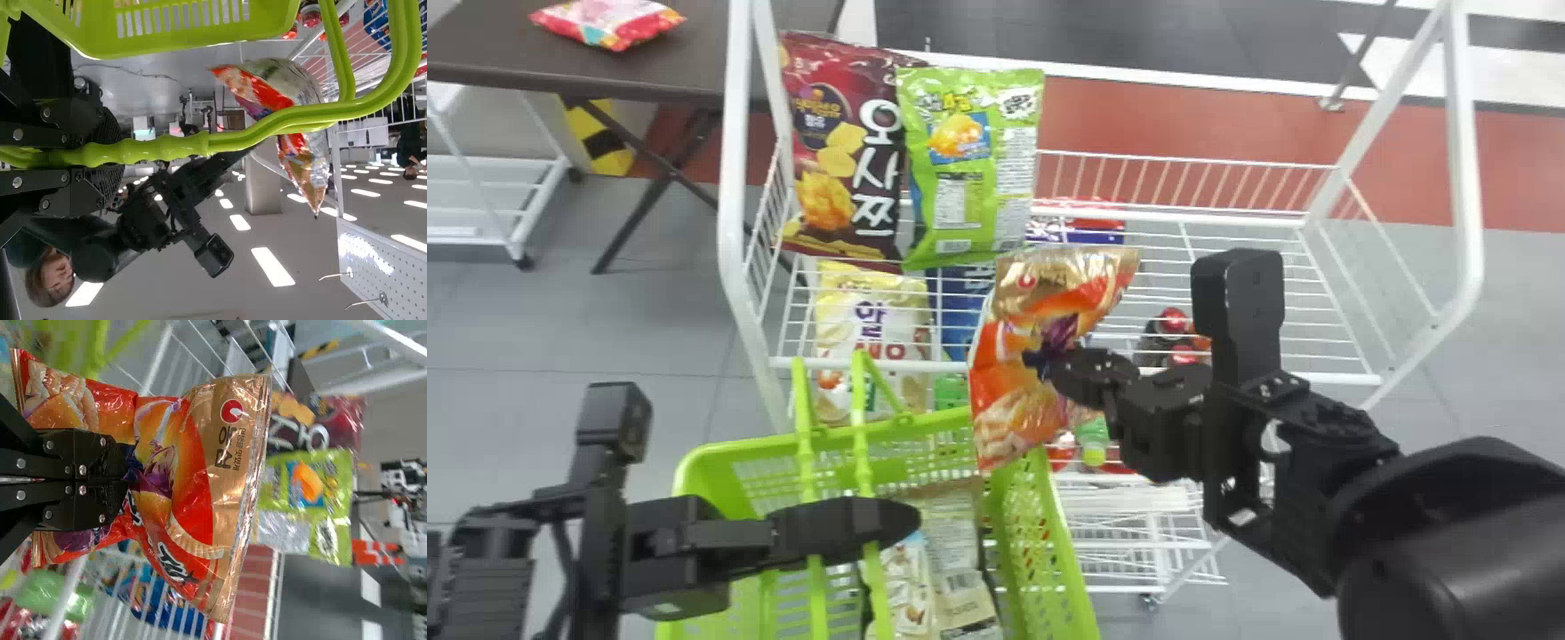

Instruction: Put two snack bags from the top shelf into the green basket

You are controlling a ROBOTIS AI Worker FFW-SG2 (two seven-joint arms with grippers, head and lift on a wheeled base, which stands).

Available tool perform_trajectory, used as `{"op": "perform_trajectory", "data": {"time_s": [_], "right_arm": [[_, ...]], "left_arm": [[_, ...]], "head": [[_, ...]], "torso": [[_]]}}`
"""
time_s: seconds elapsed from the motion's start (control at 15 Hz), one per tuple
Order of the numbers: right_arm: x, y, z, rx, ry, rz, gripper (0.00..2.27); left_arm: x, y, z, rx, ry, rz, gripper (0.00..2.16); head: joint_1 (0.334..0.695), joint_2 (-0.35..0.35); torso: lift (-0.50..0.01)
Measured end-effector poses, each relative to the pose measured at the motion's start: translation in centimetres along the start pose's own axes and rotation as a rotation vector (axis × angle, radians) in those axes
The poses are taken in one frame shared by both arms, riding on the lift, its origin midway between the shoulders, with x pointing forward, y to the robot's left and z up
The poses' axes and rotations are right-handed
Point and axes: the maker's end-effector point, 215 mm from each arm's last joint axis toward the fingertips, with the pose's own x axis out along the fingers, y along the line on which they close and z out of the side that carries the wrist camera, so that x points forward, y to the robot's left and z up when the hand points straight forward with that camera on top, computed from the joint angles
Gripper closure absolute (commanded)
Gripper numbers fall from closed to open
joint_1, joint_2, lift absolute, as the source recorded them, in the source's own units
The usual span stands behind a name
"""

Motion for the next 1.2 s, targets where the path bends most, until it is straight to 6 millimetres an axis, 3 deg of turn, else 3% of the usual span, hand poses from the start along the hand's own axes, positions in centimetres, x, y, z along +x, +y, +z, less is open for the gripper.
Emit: {"op": "perform_trajectory", "data": {"time_s": [0.27, 0.4, 0.47, 0.53, 0.6, 0.67, 0.8, 1.0, 1.2], "right_arm": [[-0.4, 6.7, -3.5, -0.001, 0.126, 0.132, 2.24], [-0.5, 8.7, -4.9, 0.001, 0.171, 0.173, 2.13], [-0.3, 9.3, -5.8, 0.006, 0.193, 0.188, 1.56], [-0.1, 9.6, -6.8, 0.007, 0.214, 0.195, 0.31], [0.0, 9.6, -7.7, 0.006, 0.232, 0.195, 0.00], [0.2, 9.5, -8.4, 0.005, 0.244, 0.195, 0.00], [0.7, 8.7, -8.0, 0.007, 0.206, 0.198, 0.06], [0.9, 6.8, -5.6, 0.035, 0.080, 0.190, 0.06], [0.4, 3.3, -1.7, 0.029, -0.105, 0.127, 0.08]], "left_arm": [[0.0, 0.0, 0.0, 0.000, -0.001, -0.001, 2.14], [0.0, -0.1, 0.0, 0.000, -0.001, -0.002, 2.14], [0.0, -0.1, 0.0, 0.000, -0.001, -0.002, 2.14], [0.0, -0.1, 0.0, 0.000, -0.001, -0.003, 2.14], [0.0, -0.1, 0.0, 0.000, -0.001, -0.003, 2.14], [0.0, -0.1, 0.0, 0.000, -0.001, -0.003, 2.14], [0.0, 0.0, 0.0, -0.003, -0.002, -0.003, 2.14], [-0.1, 0.0, -0.1, -0.008, -0.004, -0.009, 2.14], [-0.2, 0.1, -0.3, -0.019, -0.014, -0.018, 2.14]], "head": [[0.695, 0.048], [0.695, 0.088], [0.695, 0.098], [0.695, 0.103], [0.695, 0.105], [0.695, 0.104], [0.695, 0.093], [0.695, 0.077], [0.695, 0.031]], "torso": [[0.000], [0.000], [0.000], [0.000], [0.000], [0.000], [0.000], [0.000], [0.000]]}}
